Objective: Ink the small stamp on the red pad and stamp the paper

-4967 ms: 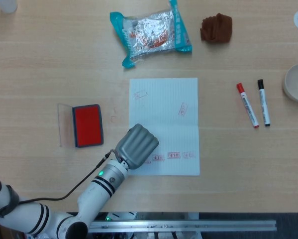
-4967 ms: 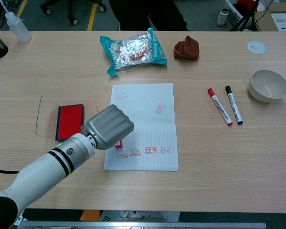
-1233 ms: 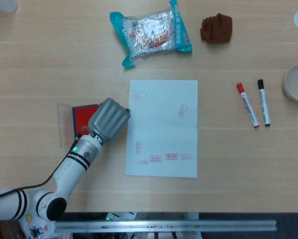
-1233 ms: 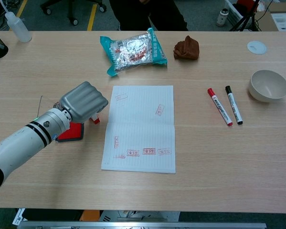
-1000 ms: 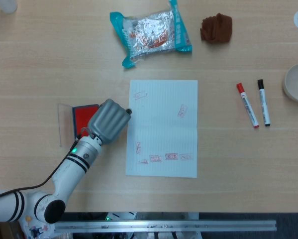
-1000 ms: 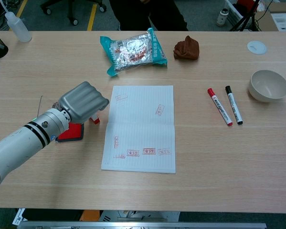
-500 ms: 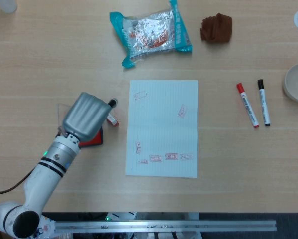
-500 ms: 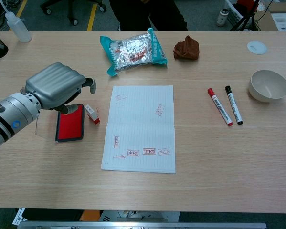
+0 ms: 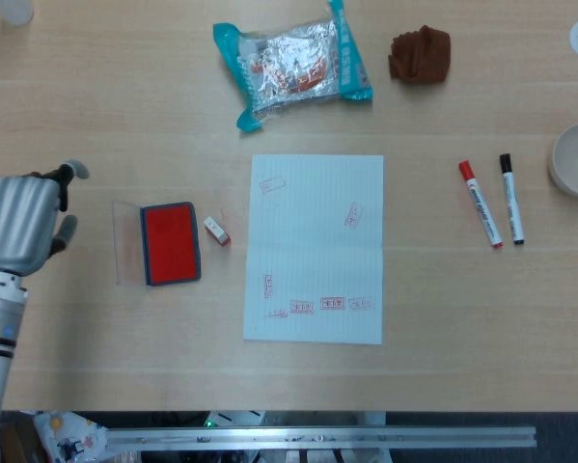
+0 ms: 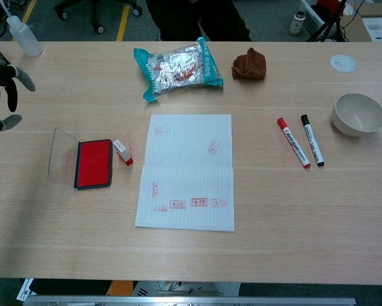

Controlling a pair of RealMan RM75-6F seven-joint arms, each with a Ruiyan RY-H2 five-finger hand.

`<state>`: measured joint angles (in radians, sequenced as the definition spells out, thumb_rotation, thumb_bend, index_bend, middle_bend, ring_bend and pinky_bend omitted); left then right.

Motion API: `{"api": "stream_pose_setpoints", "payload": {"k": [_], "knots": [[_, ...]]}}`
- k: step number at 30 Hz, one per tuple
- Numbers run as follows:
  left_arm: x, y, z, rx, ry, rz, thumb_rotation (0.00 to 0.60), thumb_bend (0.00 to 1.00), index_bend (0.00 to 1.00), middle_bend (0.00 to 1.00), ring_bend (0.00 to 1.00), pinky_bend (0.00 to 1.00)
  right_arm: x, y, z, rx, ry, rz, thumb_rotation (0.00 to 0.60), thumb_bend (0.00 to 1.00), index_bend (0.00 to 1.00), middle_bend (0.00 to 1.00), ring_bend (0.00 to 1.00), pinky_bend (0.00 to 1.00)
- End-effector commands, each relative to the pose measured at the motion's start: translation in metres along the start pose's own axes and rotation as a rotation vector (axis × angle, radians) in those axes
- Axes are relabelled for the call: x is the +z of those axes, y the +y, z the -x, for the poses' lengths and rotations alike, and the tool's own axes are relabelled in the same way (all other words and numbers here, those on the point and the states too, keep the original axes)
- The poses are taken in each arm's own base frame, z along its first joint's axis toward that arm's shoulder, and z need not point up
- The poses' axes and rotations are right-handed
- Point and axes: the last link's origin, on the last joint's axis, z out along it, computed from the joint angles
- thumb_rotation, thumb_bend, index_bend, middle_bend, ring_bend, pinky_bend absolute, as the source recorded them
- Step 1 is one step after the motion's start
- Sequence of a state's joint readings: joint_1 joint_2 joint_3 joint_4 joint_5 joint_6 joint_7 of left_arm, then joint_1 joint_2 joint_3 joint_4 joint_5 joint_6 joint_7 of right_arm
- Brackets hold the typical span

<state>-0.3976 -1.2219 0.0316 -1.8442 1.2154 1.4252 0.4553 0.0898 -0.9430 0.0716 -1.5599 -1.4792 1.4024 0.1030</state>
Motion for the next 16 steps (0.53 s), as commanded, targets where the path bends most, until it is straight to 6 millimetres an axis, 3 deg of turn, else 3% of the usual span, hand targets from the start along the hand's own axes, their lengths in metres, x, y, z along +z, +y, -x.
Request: {"api": "stream_pose_setpoints", "payload": {"k": [1, 8, 16], "knots": [[-0.018, -0.029, 0.003, -0.008, 0.046, -0.064, 0.6, 0.27, 0.36, 0.57, 0.61, 0.93, -0.001, -0.002, 0.005, -0.013, -0.01, -0.007, 0.6, 0.2, 0.24, 0.36, 0.29, 0.3], [-0.055, -0.059, 0.006, 0.004, 0.094, -0.126, 0.6, 0.27, 0.38, 0.57, 0.61, 0.91, -0.006, -0.005, 0.009, -0.012, 0.009, -0.019, 0.6, 0.2, 0.24, 0.36, 0.29, 0.3], [-0.081, -0.066, 0.004, -0.004, 0.092, -0.149, 0.6, 0.27, 0.39, 0.57, 0.61, 0.91, -0.009, -0.007, 0.01, -0.016, 0.008, -0.018, 0.6, 0.2, 0.24, 0.36, 0.29, 0.3]]}}
